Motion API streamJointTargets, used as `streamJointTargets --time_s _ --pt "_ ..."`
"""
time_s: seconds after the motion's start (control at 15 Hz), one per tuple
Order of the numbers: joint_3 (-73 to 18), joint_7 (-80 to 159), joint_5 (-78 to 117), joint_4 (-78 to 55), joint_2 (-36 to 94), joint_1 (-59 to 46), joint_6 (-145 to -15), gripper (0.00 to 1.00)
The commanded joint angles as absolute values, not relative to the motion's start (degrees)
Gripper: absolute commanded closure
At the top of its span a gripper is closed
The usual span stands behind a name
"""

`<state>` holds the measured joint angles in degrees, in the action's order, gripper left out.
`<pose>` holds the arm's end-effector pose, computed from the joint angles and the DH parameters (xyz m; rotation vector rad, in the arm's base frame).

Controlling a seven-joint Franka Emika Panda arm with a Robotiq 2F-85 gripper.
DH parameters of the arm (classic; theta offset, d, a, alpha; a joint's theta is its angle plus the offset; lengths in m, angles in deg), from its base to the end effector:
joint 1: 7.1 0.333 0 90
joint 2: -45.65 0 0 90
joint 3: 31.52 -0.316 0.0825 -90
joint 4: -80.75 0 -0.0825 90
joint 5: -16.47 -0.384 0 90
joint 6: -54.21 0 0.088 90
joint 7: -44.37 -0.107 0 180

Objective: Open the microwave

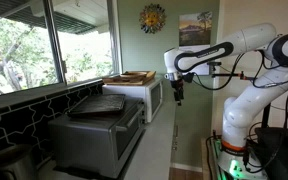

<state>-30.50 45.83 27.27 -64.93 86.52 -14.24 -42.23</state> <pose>0.3141 -0.0637 0.4903 2.9688 -0.1141 -0.2375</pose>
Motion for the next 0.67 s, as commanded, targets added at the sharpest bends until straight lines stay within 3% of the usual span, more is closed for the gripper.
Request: streamJointTargets --time_s 0.0,0.6 --pt "-29.64 45.26 27.76 -64.81 86.48 -13.13 -42.0 0.0" --pt "-33.68 40.29 15.17 -62.56 86.74 -7.43 -39.25 0.0"
